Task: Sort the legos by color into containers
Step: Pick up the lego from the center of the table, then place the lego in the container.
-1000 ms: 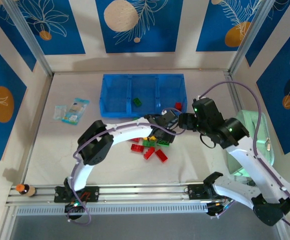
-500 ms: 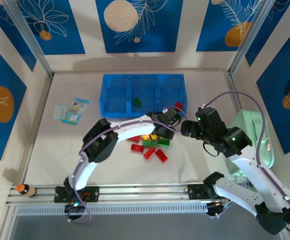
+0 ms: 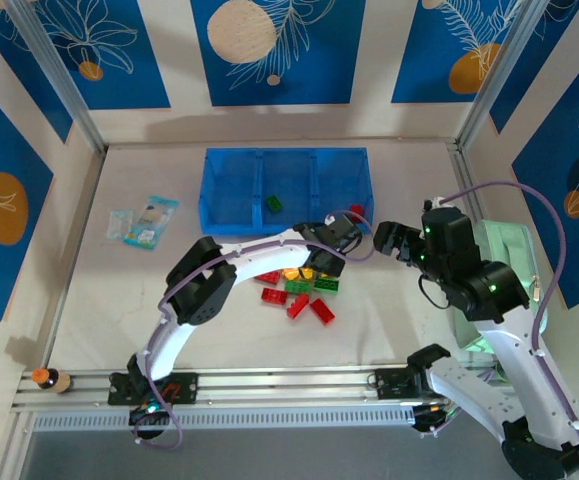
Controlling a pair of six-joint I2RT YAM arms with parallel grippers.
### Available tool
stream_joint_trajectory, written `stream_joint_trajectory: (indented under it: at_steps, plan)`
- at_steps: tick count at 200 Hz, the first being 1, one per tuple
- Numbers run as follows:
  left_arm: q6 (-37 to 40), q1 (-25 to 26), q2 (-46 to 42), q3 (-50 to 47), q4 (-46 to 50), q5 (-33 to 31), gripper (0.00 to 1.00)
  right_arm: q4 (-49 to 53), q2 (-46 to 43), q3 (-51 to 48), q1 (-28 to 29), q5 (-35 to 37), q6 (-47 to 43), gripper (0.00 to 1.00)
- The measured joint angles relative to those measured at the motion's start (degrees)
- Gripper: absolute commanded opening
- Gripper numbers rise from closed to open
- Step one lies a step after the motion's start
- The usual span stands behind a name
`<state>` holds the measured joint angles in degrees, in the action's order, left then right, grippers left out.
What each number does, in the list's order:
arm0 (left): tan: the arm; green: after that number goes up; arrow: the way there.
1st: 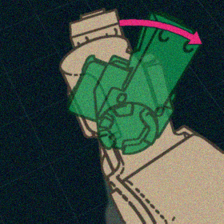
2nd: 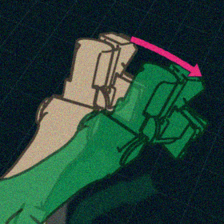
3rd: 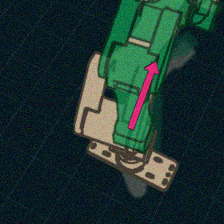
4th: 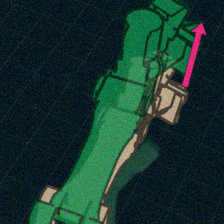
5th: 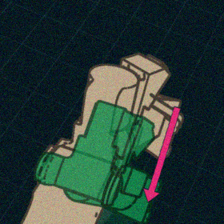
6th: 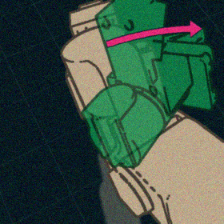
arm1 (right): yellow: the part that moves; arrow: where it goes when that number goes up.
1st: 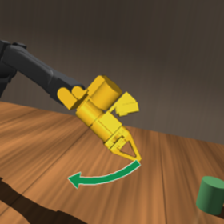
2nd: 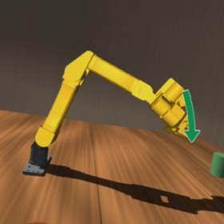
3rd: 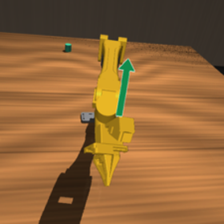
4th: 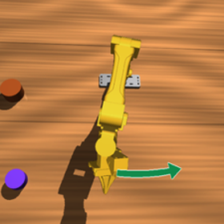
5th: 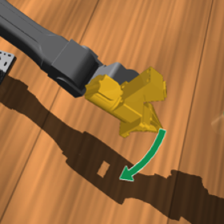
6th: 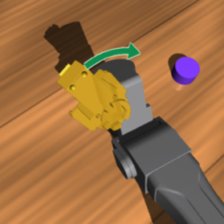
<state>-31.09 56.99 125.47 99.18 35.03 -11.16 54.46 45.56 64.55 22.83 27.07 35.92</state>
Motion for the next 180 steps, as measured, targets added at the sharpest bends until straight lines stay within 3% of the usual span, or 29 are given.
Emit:
stream_joint_trajectory:
  at_steps: [41,102,180]
  plan:
    - [-0.04,0.00,-0.02,0.00,-0.04,-0.02,0.35,0.20,2.10,1.97,-7.54,-0.85,0.63,0.99]
    - [0.09,-0.90,-3.02,-1.09,-0.04,0.04,0.35,-0.87,1.73,-1.75,-11.08,-5.29,1.68,0.99]
    - [1.92,-10.23,-15.13,-3.58,-0.24,0.04,0.35,-0.90,0.24,-7.37,-11.61,-9.25,1.95,0.99]
